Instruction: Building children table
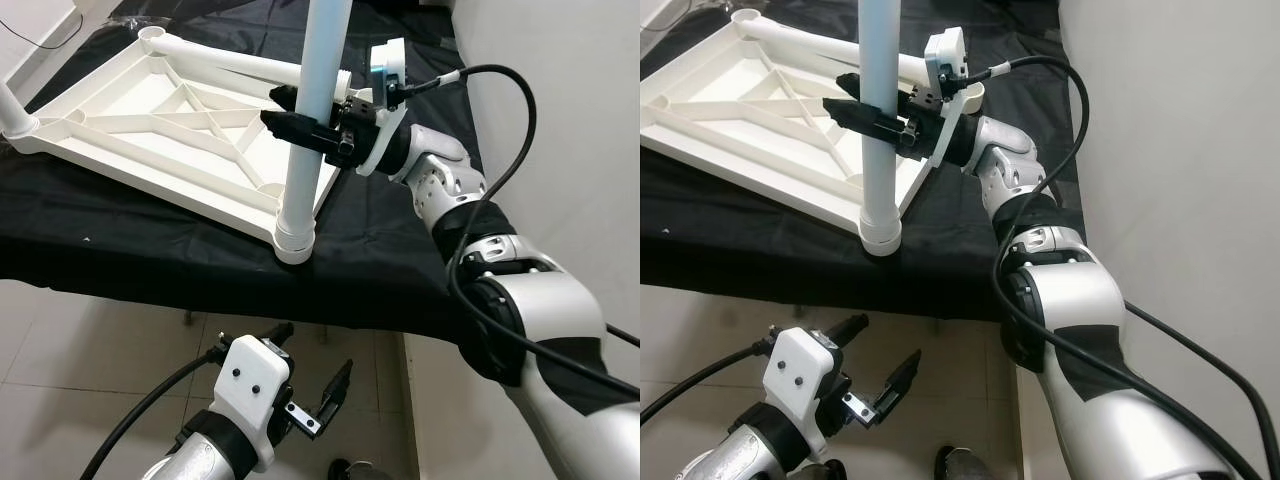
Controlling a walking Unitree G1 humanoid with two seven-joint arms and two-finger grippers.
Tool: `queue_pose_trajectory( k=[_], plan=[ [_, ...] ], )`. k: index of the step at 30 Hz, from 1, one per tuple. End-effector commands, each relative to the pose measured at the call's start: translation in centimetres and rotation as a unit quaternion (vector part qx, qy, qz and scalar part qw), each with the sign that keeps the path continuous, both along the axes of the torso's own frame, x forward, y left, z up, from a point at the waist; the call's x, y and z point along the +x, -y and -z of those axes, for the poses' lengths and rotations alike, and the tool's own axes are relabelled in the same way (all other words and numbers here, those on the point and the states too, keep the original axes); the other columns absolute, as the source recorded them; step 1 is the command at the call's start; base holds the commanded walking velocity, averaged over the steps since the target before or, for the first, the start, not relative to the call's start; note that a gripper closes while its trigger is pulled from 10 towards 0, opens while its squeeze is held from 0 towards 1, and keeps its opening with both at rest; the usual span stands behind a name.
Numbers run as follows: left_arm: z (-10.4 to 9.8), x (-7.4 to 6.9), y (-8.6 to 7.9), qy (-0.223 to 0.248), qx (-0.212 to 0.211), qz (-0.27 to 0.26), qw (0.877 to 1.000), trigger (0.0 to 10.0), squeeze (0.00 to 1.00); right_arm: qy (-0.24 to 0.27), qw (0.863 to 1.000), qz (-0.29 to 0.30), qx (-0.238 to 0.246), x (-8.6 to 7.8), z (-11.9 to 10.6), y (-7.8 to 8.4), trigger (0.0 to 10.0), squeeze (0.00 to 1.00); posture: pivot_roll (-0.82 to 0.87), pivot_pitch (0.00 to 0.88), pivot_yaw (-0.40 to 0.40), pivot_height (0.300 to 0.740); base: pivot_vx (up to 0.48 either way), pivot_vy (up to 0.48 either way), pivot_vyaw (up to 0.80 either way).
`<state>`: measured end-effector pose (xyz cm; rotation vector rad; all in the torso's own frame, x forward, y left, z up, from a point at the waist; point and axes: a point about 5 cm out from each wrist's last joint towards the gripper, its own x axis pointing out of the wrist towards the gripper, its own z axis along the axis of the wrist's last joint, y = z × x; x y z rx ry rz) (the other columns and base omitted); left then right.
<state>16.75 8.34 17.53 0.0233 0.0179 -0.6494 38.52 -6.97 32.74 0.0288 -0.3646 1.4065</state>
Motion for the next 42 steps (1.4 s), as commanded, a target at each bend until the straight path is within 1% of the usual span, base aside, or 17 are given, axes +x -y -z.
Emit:
queue_pose_trajectory(
  k=[1,5,6,9,12,14,17,21,24,33,36,38,40,42],
  plan=[
    [0.5,-0.3,0.0,-0.011,0.01,0.002,1.0,10.0,0.0,-0.082,0.994,-0.005,-0.071,0.1,5.3,-0.1,0.0,0.0,0.19,0.314,-0.101,0.74,0.0,0.0,0.0],
    [0.6,-0.3,0.1,-0.012,0.01,0.004,1.0,10.0,0.0,-0.077,0.994,-0.002,-0.072,0.1,5.4,-0.1,0.0,0.0,0.19,0.312,-0.101,0.74,0.0,0.0,0.0],
    [0.6,-0.4,0.1,-0.012,0.011,0.005,1.0,10.0,0.0,-0.071,0.994,-0.017,-0.083,-0.1,5.6,0.0,0.0,0.0,0.19,0.309,-0.101,0.74,0.0,0.0,0.0],
    [0.6,-0.4,0.1,-0.012,0.01,0.005,1.0,10.0,0.0,-0.07,0.993,-0.024,-0.087,-0.1,5.6,0.0,0.0,0.0,0.19,0.309,-0.101,0.74,0.0,0.0,0.0],
    [0.6,-0.3,0.2,-0.012,0.01,0.005,1.0,10.0,0.0,-0.068,0.99,-0.05,-0.109,-0.4,6.1,-0.1,0.0,0.0,0.19,0.307,-0.103,0.74,0.0,0.0,0.0],
    [0.6,-0.3,0.2,-0.012,0.01,0.005,1.0,10.0,0.0,-0.067,0.989,-0.056,-0.115,-0.5,6.3,-0.1,0.0,0.0,0.19,0.307,-0.103,0.74,0.0,0.0,0.0],
    [0.7,-0.4,0.2,-0.011,0.01,0.007,1.0,10.0,0.0,-0.063,0.985,-0.075,-0.143,-0.8,7.0,-0.2,0.0,0.0,0.18,0.3,-0.102,0.74,0.0,0.0,0.0],
    [0.7,-0.4,0.3,-0.011,0.011,0.008,1.0,10.0,0.0,-0.064,0.983,-0.08,-0.155,-0.9,7.4,-0.2,0.0,0.0,0.18,0.298,-0.103,0.74,0.0,0.0,0.0],
    [0.7,-0.3,0.3,-0.011,0.011,0.007,1.0,10.0,0.0,-0.063,0.978,-0.095,-0.176,-1.1,7.9,-0.5,0.0,0.0,0.18,0.298,-0.103,0.74,0.0,0.0,0.0],
    [0.7,-0.4,0.3,-0.011,0.011,0.007,1.0,10.0,0.0,-0.064,0.975,-0.108,-0.185,-1.3,8.2,-0.7,0.0,0.0,0.18,0.295,-0.107,0.74,0.0,0.0,0.0],
    [0.7,-0.4,0.3,-0.012,0.01,0.006,1.0,10.0,0.0,-0.064,0.97,-0.126,-0.2,-1.6,8.6,-1.0,0.0,0.0,0.18,0.297,-0.107,0.74,0.0,0.0,0.0],
    [0.7,-0.4,0.3,-0.012,0.01,0.006,1.0,10.0,0.0,-0.064,0.969,-0.129,-0.203,-1.6,8.7,-1.3,0.0,0.0,0.18,0.297,-0.107,0.74,0.0,0.0,0.0],
    [0.7,-0.4,0.3,-0.012,0.01,0.005,1.0,10.0,0.0,-0.064,0.969,-0.124,-0.201,-1.6,8.6,-1.5,0.0,0.0,0.18,0.302,-0.108,0.74,0.0,0.0,0.0],
    [0.7,-0.4,0.3,-0.011,0.01,0.004,1.0,10.0,0.0,-0.066,0.975,-0.1,-0.188,-1.4,8.5,-2.0,0.0,0.0,0.18,0.302,-0.11,0.74,0.0,0.0,0.0]
  ],
)
